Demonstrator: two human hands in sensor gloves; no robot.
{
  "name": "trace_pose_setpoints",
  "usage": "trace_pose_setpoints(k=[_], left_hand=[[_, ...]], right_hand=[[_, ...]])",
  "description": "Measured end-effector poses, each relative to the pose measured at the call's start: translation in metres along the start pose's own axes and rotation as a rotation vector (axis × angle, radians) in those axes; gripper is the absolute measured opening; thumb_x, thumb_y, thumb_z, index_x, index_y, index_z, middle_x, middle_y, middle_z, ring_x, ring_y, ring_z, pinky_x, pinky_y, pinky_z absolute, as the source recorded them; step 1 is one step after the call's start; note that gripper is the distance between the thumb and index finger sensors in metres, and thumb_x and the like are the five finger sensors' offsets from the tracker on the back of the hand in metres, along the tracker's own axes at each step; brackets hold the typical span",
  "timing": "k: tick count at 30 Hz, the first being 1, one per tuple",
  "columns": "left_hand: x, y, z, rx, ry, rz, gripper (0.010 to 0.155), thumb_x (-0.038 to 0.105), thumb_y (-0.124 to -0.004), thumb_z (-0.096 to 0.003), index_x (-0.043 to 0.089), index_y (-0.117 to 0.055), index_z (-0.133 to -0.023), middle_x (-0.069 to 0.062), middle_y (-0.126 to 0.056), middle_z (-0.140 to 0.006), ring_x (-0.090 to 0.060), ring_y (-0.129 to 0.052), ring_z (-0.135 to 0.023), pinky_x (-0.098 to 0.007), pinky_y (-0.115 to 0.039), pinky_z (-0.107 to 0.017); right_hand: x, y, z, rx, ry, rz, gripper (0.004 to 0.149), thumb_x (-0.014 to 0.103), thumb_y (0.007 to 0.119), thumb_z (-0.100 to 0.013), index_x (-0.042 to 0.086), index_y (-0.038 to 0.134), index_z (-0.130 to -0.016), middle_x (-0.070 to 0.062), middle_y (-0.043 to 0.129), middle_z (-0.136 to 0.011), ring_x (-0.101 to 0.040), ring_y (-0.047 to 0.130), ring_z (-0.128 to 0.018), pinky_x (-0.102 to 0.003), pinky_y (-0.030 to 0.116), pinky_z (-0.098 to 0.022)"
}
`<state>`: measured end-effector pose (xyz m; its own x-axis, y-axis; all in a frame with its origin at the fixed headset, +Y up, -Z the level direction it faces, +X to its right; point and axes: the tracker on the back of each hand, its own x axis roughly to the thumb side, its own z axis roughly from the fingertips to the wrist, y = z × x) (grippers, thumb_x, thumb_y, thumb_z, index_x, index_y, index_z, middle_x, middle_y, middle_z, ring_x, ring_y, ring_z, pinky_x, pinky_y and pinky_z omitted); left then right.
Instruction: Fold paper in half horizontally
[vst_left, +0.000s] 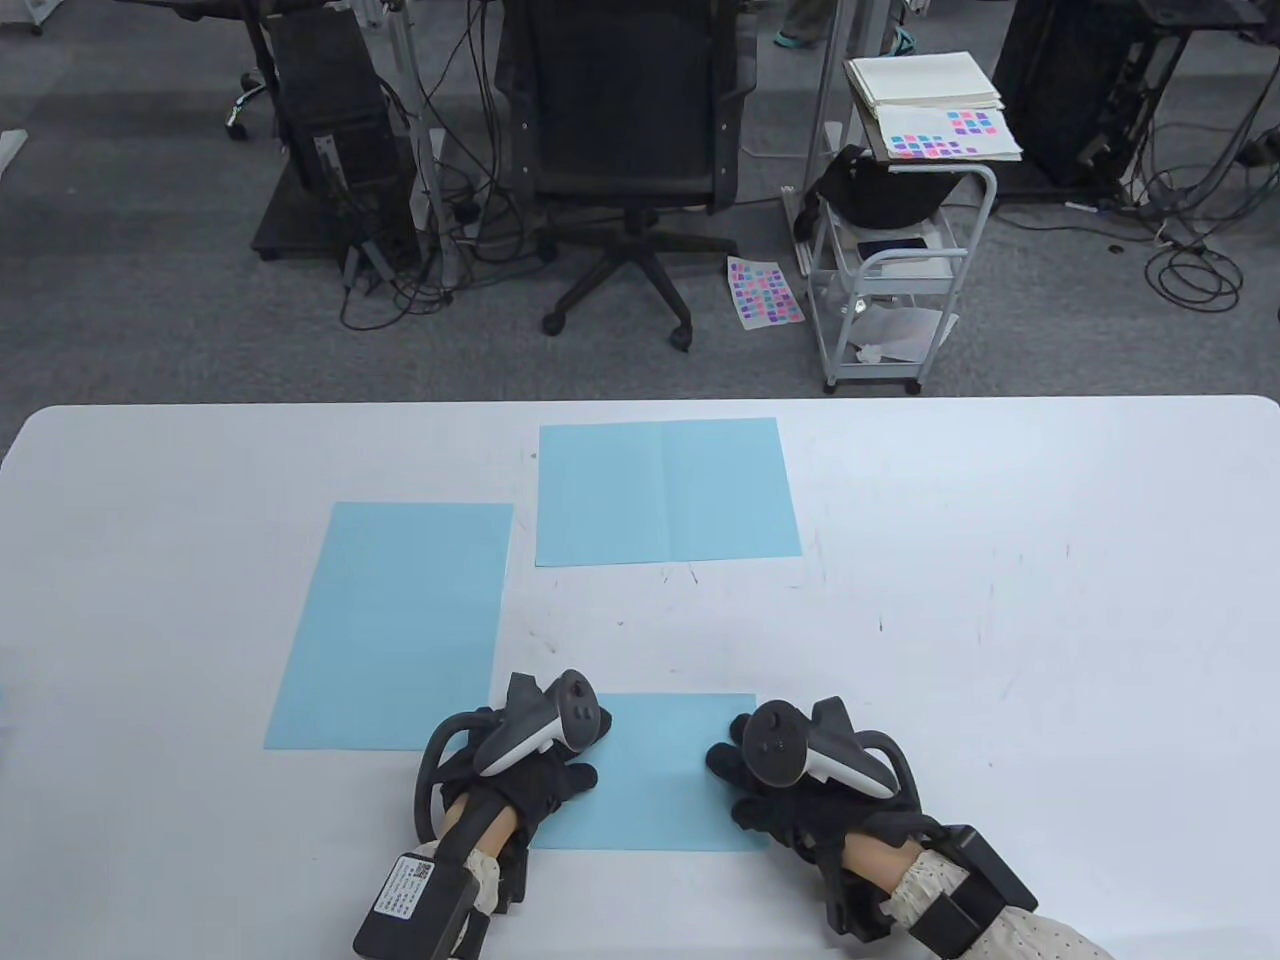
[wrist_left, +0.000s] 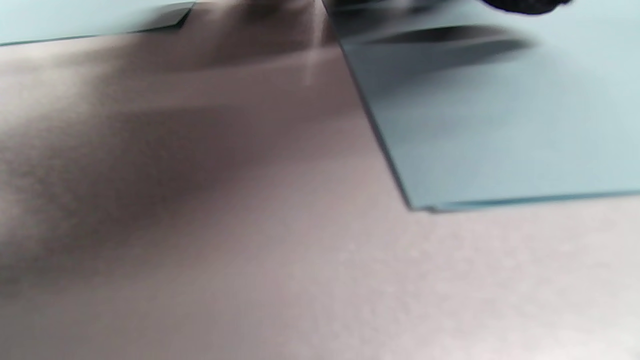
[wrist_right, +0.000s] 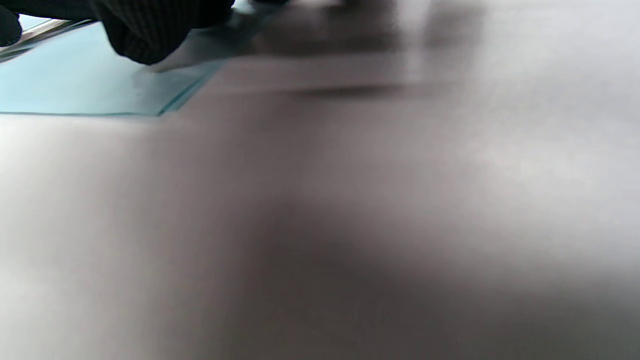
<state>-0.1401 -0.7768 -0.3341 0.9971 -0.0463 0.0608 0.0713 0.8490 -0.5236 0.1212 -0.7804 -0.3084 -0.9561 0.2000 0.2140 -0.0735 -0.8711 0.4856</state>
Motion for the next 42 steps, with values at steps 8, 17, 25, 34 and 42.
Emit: trace_pose_setpoints(k=[8, 17, 25, 34, 42], left_hand=[[-0.005, 0.000, 0.000, -0.001, 0.010, 0.024, 0.066, 0.060, -0.065, -0.0366, 0.066, -0.038, -0.096, 0.034, -0.030, -0.114, -0.008, -0.030, -0.116, -0.049, -0.038, -0.089], [-0.002, 0.004, 0.002, 0.034, 0.044, -0.012, 0.069, 0.060, -0.065, -0.0365, 0.059, -0.040, -0.100, 0.029, -0.034, -0.116, -0.011, -0.031, -0.116, -0.052, -0.036, -0.089], [0.001, 0.037, 0.027, 0.185, 0.020, 0.025, 0.068, 0.061, -0.065, -0.0362, 0.060, -0.044, -0.101, 0.029, -0.040, -0.118, -0.013, -0.030, -0.118, -0.053, -0.034, -0.089], [-0.008, 0.055, 0.068, 0.458, -0.001, 0.017, 0.075, 0.064, -0.064, -0.0344, 0.061, -0.031, -0.102, 0.024, -0.024, -0.120, -0.016, -0.020, -0.118, -0.055, -0.030, -0.089], [-0.020, 0.038, 0.072, 0.609, 0.012, 0.022, 0.080, 0.066, -0.063, -0.0324, 0.064, -0.020, -0.100, 0.023, -0.013, -0.119, -0.018, -0.011, -0.117, -0.057, -0.026, -0.089]], right_hand=[[-0.001, 0.000, 0.000, -0.003, 0.001, -0.001, 0.061, 0.046, 0.070, -0.047, 0.048, 0.043, -0.102, 0.017, 0.025, -0.117, -0.030, 0.015, -0.108, -0.064, 0.016, -0.074], [-0.001, -0.001, 0.000, -0.014, 0.005, 0.001, 0.060, 0.045, 0.071, -0.047, 0.048, 0.045, -0.101, 0.017, 0.027, -0.117, -0.030, 0.017, -0.108, -0.064, 0.016, -0.075], [-0.002, -0.003, -0.001, -0.017, 0.009, -0.009, 0.057, 0.045, 0.071, -0.047, 0.048, 0.049, -0.100, 0.017, 0.030, -0.116, -0.030, 0.018, -0.109, -0.064, 0.017, -0.075], [0.000, -0.003, -0.001, -0.019, 0.012, 0.003, 0.058, 0.045, 0.071, -0.047, 0.048, 0.048, -0.100, 0.017, 0.029, -0.116, -0.031, 0.018, -0.109, -0.064, 0.017, -0.075], [0.000, -0.004, -0.002, -0.030, 0.010, -0.016, 0.056, 0.044, 0.072, -0.047, 0.047, 0.052, -0.100, 0.015, 0.032, -0.116, -0.031, 0.021, -0.108, -0.064, 0.017, -0.074]])
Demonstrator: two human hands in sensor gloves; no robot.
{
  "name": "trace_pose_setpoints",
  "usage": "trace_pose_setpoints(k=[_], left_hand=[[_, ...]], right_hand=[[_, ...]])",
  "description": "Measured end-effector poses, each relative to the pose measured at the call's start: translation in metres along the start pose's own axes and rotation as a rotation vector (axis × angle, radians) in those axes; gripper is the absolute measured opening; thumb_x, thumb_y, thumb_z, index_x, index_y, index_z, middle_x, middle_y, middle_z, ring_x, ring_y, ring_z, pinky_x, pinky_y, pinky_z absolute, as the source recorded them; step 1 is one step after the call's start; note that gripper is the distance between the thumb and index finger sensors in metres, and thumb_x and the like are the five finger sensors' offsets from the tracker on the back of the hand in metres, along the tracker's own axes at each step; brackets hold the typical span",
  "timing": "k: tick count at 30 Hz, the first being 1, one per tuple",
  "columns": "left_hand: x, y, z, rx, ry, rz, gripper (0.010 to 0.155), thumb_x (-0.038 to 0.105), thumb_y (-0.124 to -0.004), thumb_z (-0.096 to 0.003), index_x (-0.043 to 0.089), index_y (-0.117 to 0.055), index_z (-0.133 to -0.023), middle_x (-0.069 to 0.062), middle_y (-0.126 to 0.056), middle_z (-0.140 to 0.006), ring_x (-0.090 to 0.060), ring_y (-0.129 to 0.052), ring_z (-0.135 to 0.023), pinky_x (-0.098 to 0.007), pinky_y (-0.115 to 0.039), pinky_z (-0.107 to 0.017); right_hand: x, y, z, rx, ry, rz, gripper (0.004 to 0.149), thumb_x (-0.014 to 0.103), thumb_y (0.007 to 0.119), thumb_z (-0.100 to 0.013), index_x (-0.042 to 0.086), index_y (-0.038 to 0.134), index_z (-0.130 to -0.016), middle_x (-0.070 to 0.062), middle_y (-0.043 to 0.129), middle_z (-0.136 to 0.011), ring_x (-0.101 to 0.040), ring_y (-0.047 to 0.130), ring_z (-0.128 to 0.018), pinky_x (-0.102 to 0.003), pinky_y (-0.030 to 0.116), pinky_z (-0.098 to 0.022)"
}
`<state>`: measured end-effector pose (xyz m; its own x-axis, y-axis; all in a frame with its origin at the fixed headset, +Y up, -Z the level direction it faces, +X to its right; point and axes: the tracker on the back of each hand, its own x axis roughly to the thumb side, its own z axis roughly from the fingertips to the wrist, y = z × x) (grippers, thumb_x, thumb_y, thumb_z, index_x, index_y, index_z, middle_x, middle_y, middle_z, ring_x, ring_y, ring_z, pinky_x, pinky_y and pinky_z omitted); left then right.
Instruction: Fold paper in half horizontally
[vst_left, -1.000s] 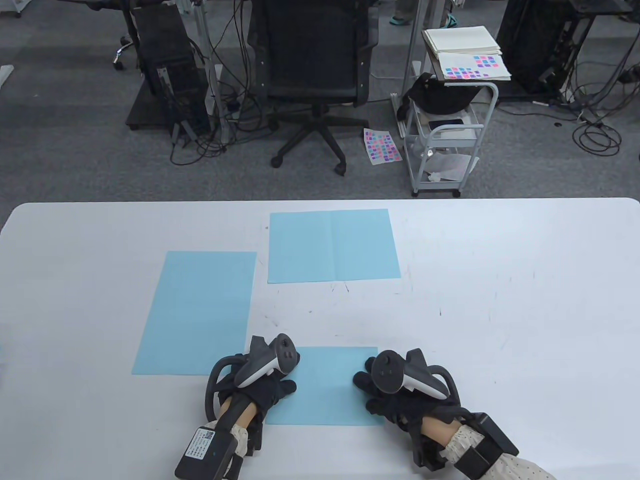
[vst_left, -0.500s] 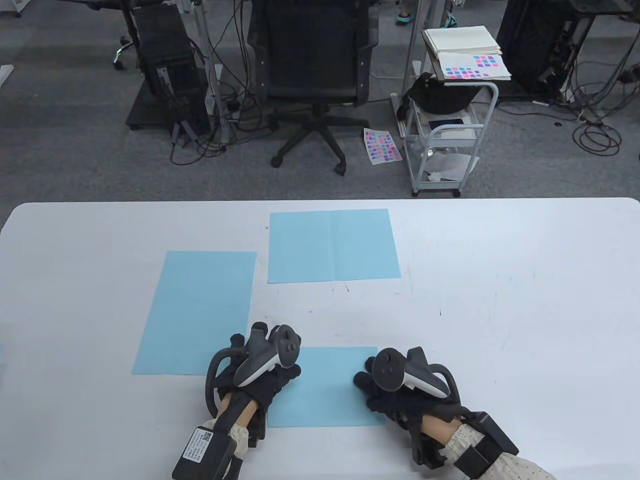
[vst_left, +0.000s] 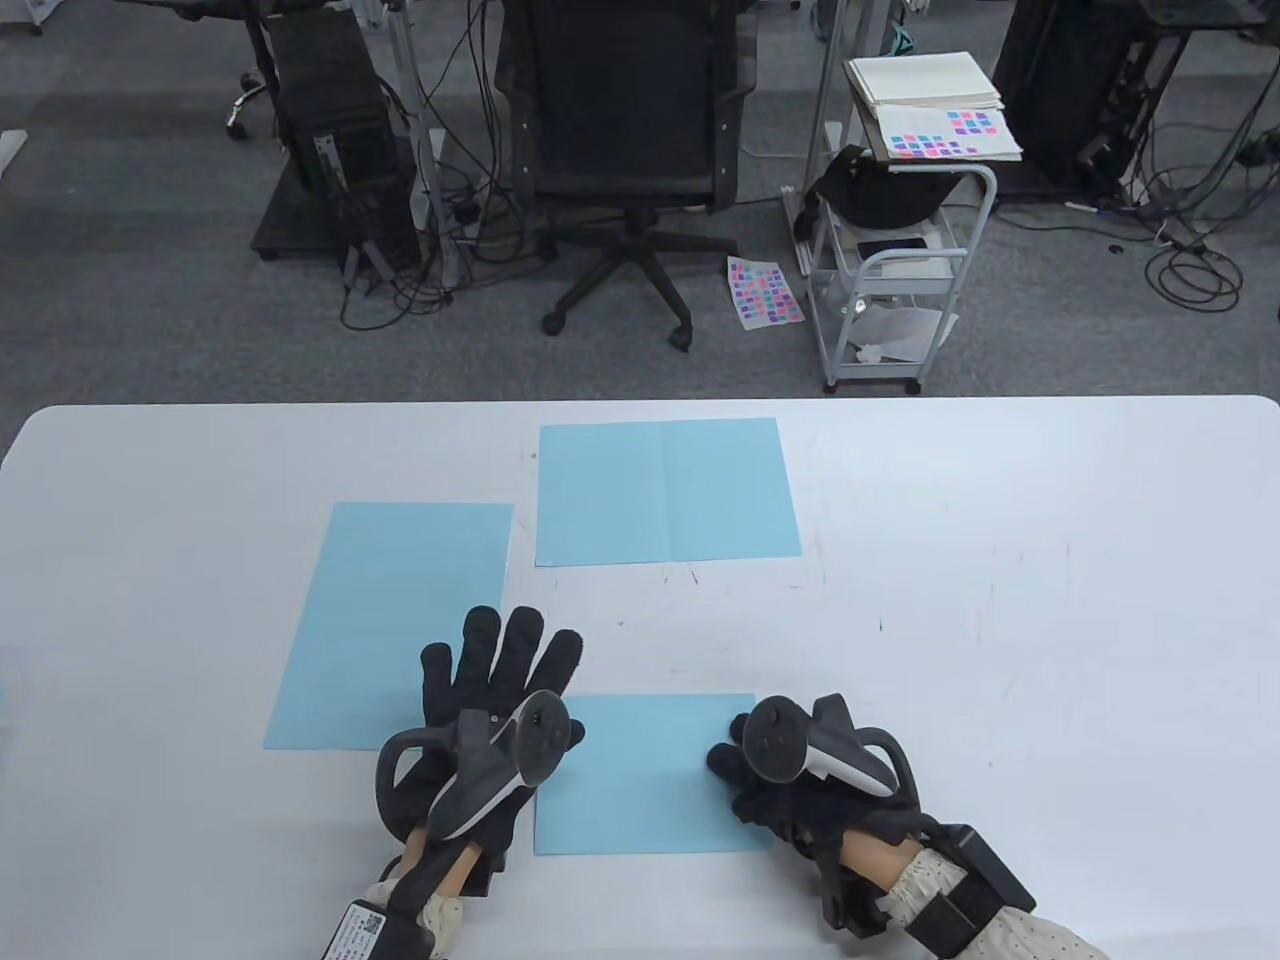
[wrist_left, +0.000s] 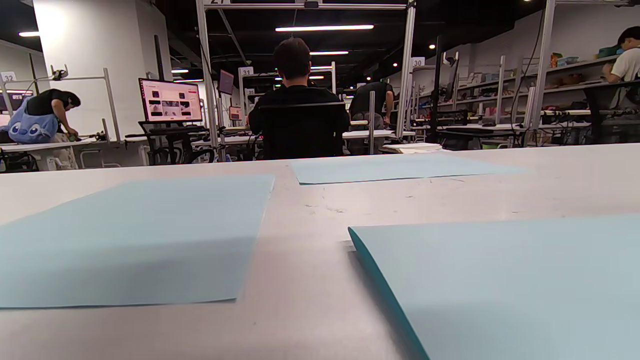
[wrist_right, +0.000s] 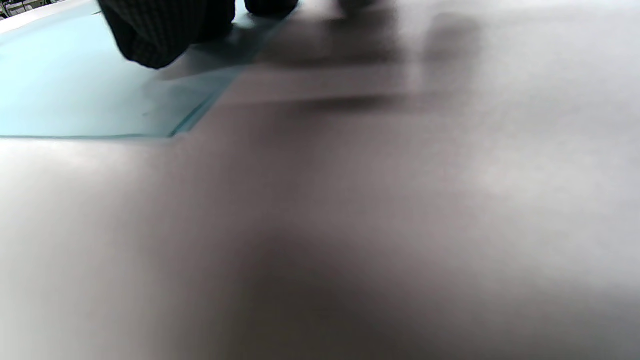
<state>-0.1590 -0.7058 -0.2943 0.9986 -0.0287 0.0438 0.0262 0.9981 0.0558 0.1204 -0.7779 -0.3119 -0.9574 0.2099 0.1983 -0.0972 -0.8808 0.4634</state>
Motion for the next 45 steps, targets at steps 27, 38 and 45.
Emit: trace_pose_setpoints(k=[27, 38, 45], left_hand=[[-0.011, -0.011, 0.009, -0.057, -0.024, 0.001, 0.078, 0.066, -0.063, -0.0316, 0.063, -0.026, -0.100, 0.022, -0.018, -0.120, -0.019, -0.014, -0.116, -0.057, -0.028, -0.088], [-0.015, -0.013, 0.009, -0.065, -0.016, 0.008, 0.078, 0.066, -0.063, -0.0317, 0.062, -0.027, -0.100, 0.021, -0.018, -0.120, -0.019, -0.014, -0.116, -0.057, -0.029, -0.088], [-0.017, -0.012, 0.009, -0.066, -0.009, 0.009, 0.078, 0.066, -0.063, -0.0317, 0.062, -0.027, -0.100, 0.021, -0.019, -0.120, -0.019, -0.015, -0.116, -0.057, -0.029, -0.088]], right_hand=[[0.091, -0.022, -0.065, 0.006, 0.017, 0.164, 0.079, 0.029, 0.083, -0.044, 0.024, 0.036, -0.108, -0.006, 0.044, -0.113, -0.037, 0.029, -0.106, -0.068, 0.021, -0.073], [0.091, -0.031, -0.082, 0.076, 0.081, 0.169, 0.081, 0.032, 0.089, -0.038, 0.023, 0.042, -0.103, -0.004, 0.043, -0.097, -0.038, 0.023, -0.103, -0.068, 0.020, -0.073], [0.080, -0.033, -0.081, 0.055, 0.115, 0.140, 0.072, 0.034, 0.085, -0.042, 0.040, 0.036, -0.094, 0.002, 0.054, -0.095, -0.037, 0.032, -0.103, -0.065, 0.022, -0.074]])
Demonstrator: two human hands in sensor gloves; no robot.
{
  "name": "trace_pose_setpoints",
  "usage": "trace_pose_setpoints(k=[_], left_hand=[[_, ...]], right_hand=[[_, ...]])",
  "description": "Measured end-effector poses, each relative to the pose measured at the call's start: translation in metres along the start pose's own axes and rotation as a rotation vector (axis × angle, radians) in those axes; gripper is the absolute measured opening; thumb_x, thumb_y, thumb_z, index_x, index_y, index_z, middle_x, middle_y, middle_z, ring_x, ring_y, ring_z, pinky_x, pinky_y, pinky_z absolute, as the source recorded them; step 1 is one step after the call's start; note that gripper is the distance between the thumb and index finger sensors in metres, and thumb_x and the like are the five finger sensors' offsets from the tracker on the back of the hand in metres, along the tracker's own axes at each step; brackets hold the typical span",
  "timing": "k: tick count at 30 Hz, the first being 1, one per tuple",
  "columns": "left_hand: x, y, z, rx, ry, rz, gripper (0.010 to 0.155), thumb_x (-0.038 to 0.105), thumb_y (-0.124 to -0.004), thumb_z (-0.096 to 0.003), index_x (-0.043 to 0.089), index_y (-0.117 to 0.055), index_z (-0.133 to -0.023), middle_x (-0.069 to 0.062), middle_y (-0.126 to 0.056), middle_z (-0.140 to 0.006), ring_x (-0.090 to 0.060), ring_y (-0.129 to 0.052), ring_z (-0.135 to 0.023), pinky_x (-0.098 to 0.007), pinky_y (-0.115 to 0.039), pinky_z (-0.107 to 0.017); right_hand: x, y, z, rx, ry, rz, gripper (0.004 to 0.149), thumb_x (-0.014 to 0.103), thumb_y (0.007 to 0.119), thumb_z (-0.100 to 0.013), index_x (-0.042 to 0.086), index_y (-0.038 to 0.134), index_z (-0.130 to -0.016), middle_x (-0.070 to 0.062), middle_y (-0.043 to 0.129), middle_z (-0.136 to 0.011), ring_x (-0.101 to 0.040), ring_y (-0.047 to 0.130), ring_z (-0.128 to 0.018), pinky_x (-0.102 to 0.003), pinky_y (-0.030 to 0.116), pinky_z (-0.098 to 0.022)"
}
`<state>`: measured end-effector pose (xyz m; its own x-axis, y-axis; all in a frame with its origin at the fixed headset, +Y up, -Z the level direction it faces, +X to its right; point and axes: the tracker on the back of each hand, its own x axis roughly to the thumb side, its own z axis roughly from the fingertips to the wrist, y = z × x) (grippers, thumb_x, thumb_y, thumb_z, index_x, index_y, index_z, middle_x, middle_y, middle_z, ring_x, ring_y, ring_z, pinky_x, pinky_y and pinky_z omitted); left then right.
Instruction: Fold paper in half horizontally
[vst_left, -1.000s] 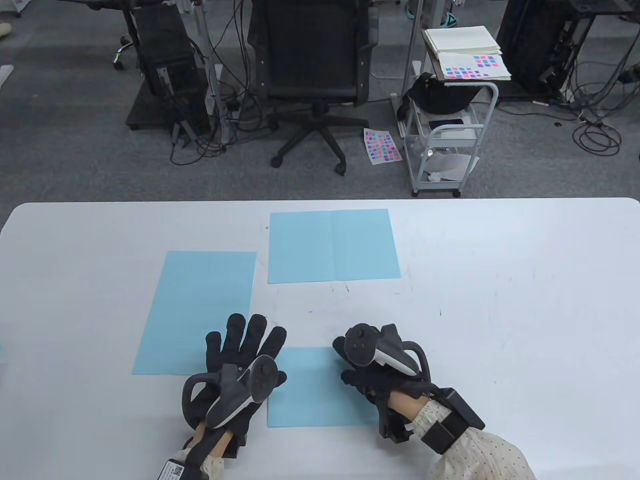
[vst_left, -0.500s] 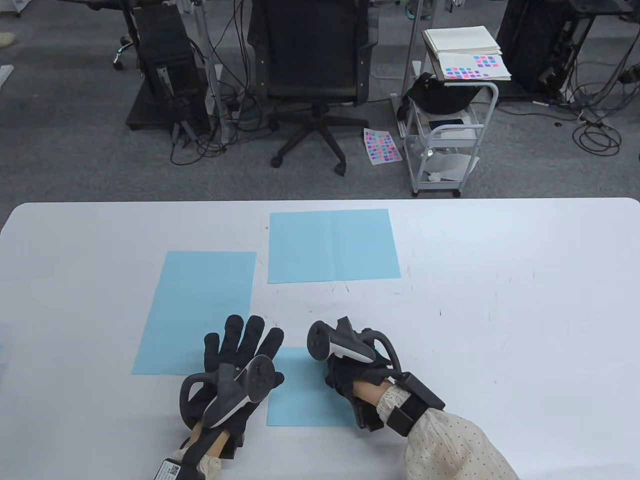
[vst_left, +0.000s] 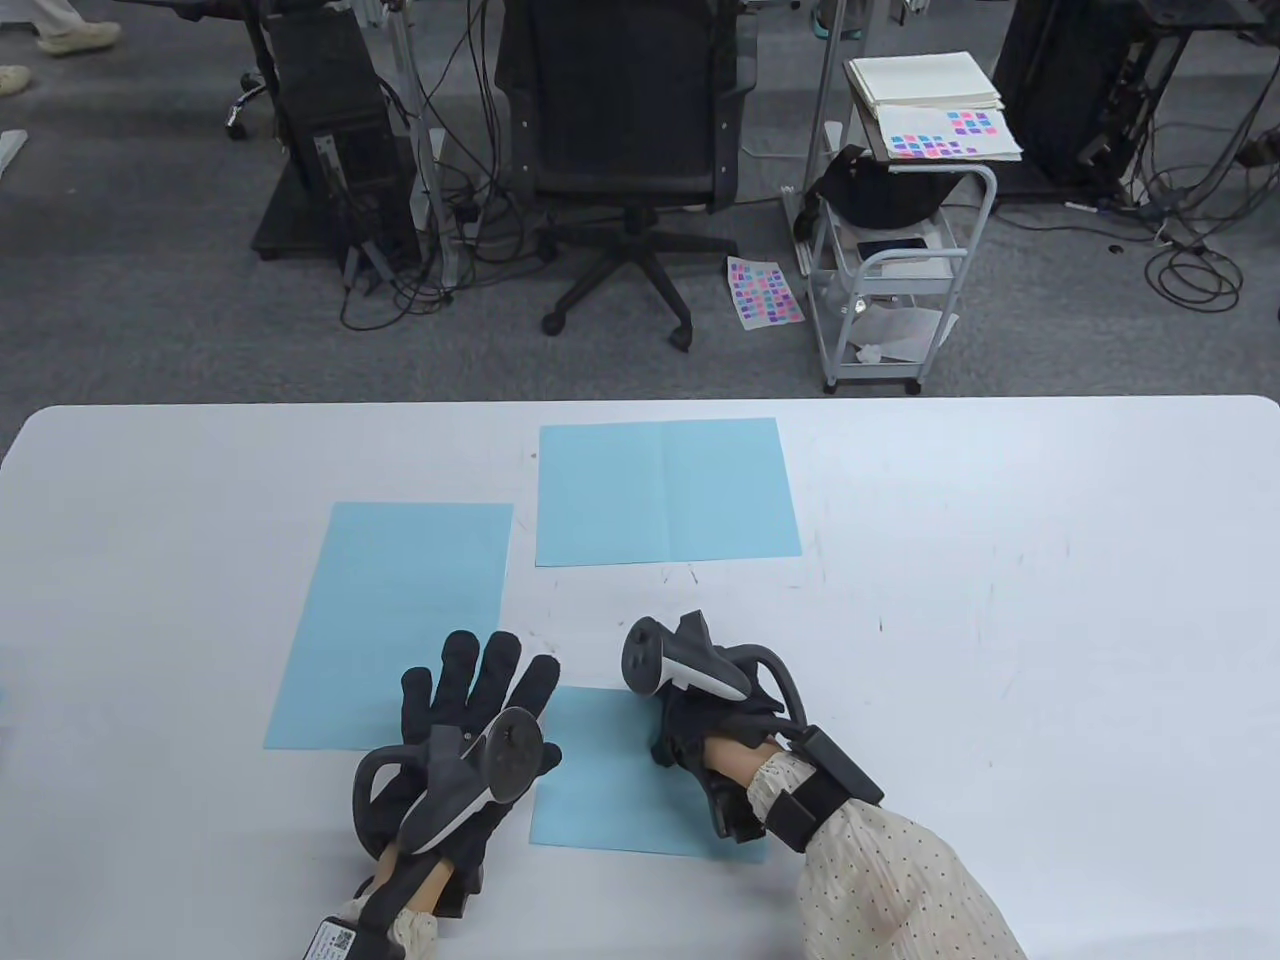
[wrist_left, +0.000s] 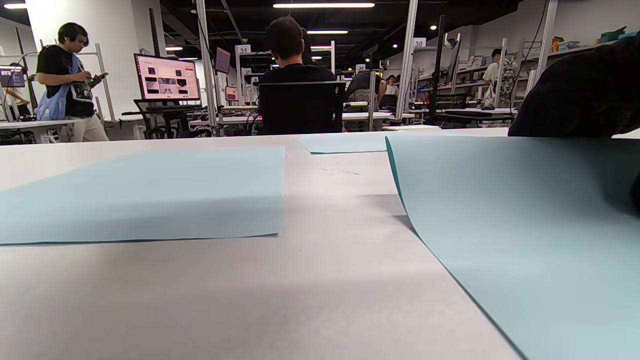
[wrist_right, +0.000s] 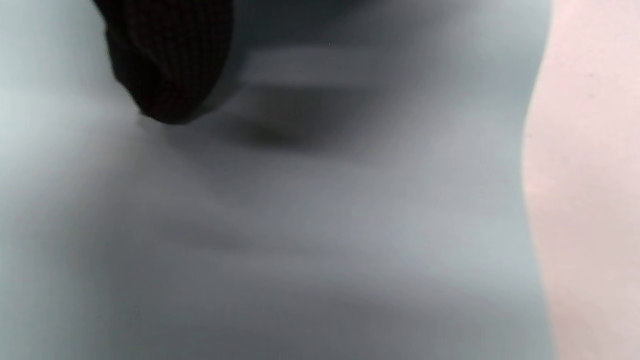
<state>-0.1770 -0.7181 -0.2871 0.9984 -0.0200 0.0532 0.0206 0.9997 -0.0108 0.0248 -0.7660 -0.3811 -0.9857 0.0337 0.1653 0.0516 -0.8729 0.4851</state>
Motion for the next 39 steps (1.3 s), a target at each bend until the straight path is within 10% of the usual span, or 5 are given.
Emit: trace_pose_setpoints(k=[21, 39], left_hand=[[-0.006, 0.000, 0.001, 0.004, 0.011, 0.010, 0.078, 0.066, -0.064, -0.0315, 0.062, -0.027, -0.100, 0.021, -0.019, -0.120, -0.019, -0.015, -0.116, -0.057, -0.030, -0.088], [-0.015, -0.001, -0.001, -0.017, 0.025, 0.028, 0.078, 0.065, -0.064, -0.0317, 0.062, -0.027, -0.100, 0.020, -0.019, -0.120, -0.020, -0.015, -0.116, -0.057, -0.030, -0.088]], right_hand=[[-0.109, -0.044, 0.038, -0.204, 0.119, -0.643, 0.045, 0.025, 0.069, -0.046, 0.017, 0.069, -0.090, 0.001, 0.088, -0.067, -0.030, 0.081, -0.077, -0.057, 0.054, -0.068], [-0.272, -0.028, 0.052, -0.469, 0.621, -1.014, 0.046, 0.024, 0.067, -0.046, 0.014, 0.067, -0.092, 0.001, 0.087, -0.067, -0.031, 0.082, -0.074, -0.057, 0.057, -0.066]])
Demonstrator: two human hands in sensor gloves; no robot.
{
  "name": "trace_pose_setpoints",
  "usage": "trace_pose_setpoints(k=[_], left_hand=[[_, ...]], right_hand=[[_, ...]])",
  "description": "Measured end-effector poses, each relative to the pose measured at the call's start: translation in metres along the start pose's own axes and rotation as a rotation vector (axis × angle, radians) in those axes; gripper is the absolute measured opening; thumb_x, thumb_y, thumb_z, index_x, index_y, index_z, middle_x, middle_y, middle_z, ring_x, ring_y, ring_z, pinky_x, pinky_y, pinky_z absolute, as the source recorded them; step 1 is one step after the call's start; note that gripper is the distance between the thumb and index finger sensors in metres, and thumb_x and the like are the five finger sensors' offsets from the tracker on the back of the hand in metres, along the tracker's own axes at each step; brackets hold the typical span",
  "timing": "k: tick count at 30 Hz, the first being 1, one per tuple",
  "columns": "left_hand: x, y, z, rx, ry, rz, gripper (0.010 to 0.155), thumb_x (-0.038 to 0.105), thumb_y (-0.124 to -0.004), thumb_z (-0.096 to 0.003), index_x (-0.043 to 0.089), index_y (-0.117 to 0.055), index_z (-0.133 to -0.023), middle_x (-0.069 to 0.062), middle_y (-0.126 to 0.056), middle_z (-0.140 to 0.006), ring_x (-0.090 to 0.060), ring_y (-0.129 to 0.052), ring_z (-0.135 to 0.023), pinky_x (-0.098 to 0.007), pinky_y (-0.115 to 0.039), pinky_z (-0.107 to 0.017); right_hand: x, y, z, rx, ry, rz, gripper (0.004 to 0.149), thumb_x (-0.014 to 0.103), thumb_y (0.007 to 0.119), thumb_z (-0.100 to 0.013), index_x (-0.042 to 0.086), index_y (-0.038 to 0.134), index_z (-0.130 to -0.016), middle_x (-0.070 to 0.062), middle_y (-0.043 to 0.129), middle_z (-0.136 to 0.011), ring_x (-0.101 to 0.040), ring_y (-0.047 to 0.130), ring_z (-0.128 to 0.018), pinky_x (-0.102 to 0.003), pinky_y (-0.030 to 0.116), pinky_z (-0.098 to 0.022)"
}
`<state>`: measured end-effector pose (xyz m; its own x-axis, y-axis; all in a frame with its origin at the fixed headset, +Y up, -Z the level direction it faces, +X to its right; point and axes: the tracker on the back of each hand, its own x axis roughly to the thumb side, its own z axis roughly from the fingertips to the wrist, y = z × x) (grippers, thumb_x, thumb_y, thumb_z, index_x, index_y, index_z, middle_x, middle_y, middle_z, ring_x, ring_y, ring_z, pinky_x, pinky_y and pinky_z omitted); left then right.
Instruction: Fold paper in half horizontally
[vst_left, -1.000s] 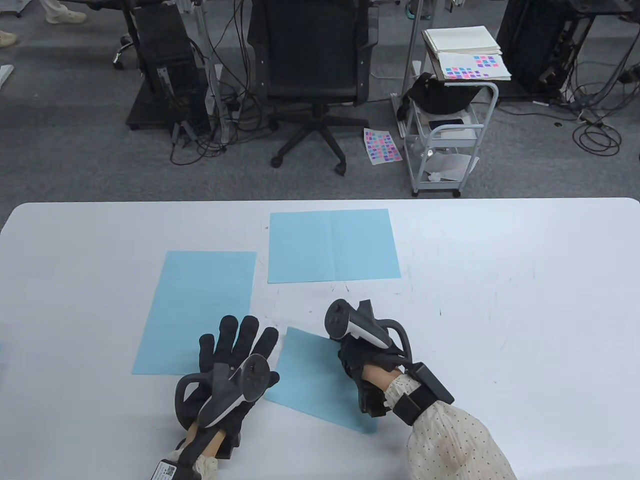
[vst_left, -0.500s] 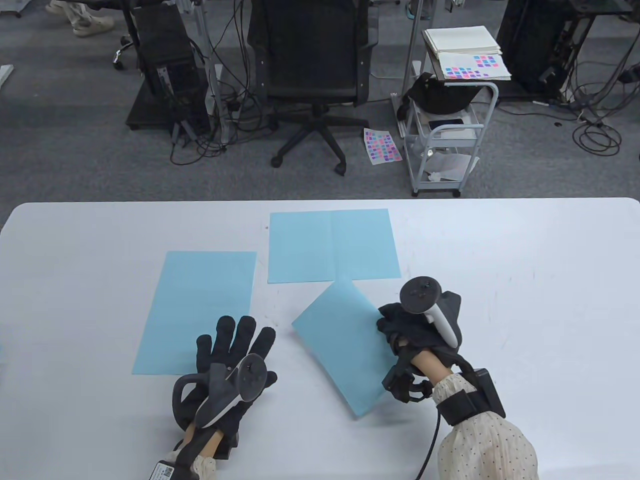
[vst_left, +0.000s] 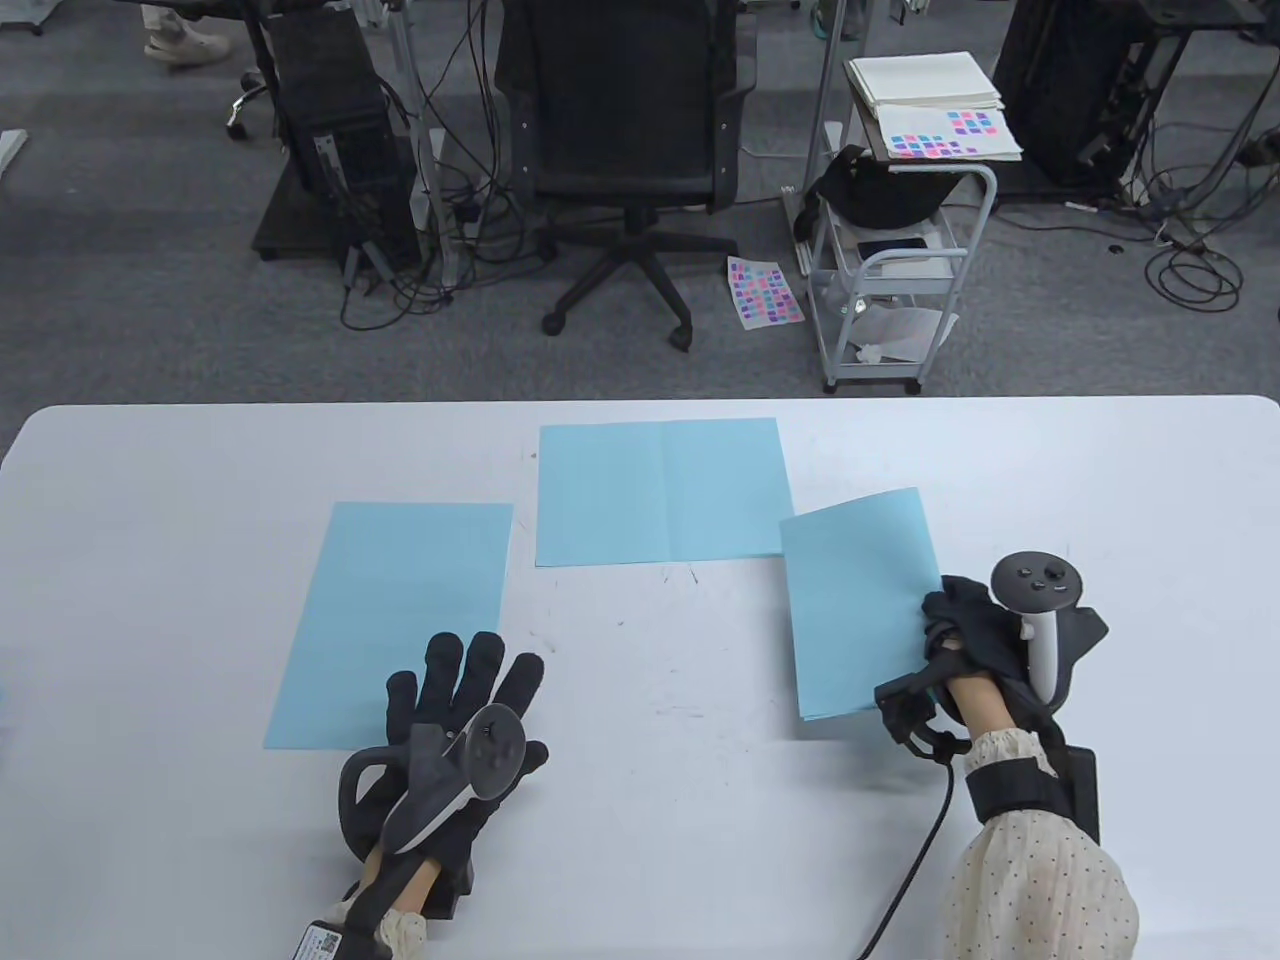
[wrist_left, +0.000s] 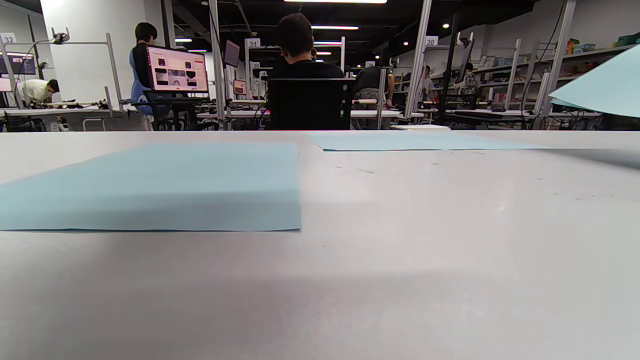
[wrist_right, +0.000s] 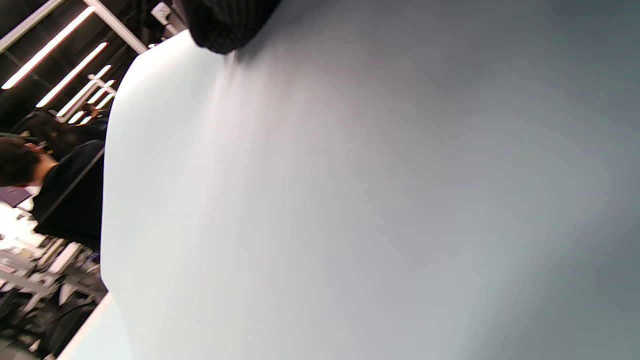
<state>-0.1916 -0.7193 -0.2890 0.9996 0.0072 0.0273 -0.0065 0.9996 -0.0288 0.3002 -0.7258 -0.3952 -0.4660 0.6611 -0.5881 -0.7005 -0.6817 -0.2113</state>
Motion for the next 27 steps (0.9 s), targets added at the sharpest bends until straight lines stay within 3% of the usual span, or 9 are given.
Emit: trace_pose_setpoints(k=[8, 16, 19, 24, 27], left_hand=[[-0.004, 0.000, -0.001, -0.004, 0.013, 0.000, 0.078, 0.066, -0.064, -0.0317, 0.062, -0.027, -0.100, 0.020, -0.019, -0.120, -0.020, -0.015, -0.116, -0.057, -0.030, -0.088], [-0.006, 0.001, -0.001, -0.010, 0.022, -0.008, 0.078, 0.066, -0.064, -0.0316, 0.062, -0.027, -0.101, 0.020, -0.019, -0.120, -0.020, -0.015, -0.116, -0.057, -0.031, -0.088], [-0.006, 0.001, -0.001, -0.015, 0.024, -0.009, 0.078, 0.065, -0.064, -0.0315, 0.061, -0.027, -0.101, 0.020, -0.020, -0.120, -0.020, -0.016, -0.116, -0.057, -0.031, -0.088], [-0.006, 0.002, -0.001, -0.014, 0.019, -0.001, 0.078, 0.065, -0.064, -0.0316, 0.061, -0.027, -0.101, 0.020, -0.020, -0.120, -0.020, -0.017, -0.116, -0.057, -0.032, -0.088], [-0.006, 0.001, -0.001, -0.011, 0.016, 0.000, 0.078, 0.065, -0.064, -0.0316, 0.061, -0.027, -0.101, 0.020, -0.020, -0.120, -0.020, -0.016, -0.116, -0.057, -0.031, -0.088]], right_hand=[[-0.031, -0.001, -0.029, -0.054, 0.112, 0.114, 0.046, 0.025, 0.069, -0.047, 0.014, 0.068, -0.092, 0.000, 0.088, -0.067, -0.032, 0.081, -0.076, -0.057, 0.056, -0.067], [-0.032, 0.002, -0.037, -0.127, 0.164, 0.263, 0.049, 0.027, 0.073, -0.048, 0.015, 0.067, -0.095, -0.002, 0.088, -0.072, -0.032, 0.079, -0.078, -0.057, 0.053, -0.069], [-0.030, 0.002, -0.036, -0.146, 0.184, 0.328, 0.054, 0.029, 0.074, -0.048, 0.017, 0.062, -0.099, -0.004, 0.085, -0.082, -0.035, 0.073, -0.086, -0.058, 0.050, -0.071], [-0.025, 0.003, -0.028, -0.133, 0.193, 0.395, 0.066, 0.044, 0.072, -0.047, 0.018, 0.053, -0.105, -0.009, 0.072, -0.102, -0.043, 0.062, -0.095, -0.062, 0.046, -0.072], [-0.009, 0.006, -0.018, -0.118, 0.127, 0.394, 0.070, 0.045, 0.071, -0.047, 0.019, 0.044, -0.107, -0.009, 0.060, -0.109, -0.046, 0.051, -0.100, -0.065, 0.042, -0.072]])
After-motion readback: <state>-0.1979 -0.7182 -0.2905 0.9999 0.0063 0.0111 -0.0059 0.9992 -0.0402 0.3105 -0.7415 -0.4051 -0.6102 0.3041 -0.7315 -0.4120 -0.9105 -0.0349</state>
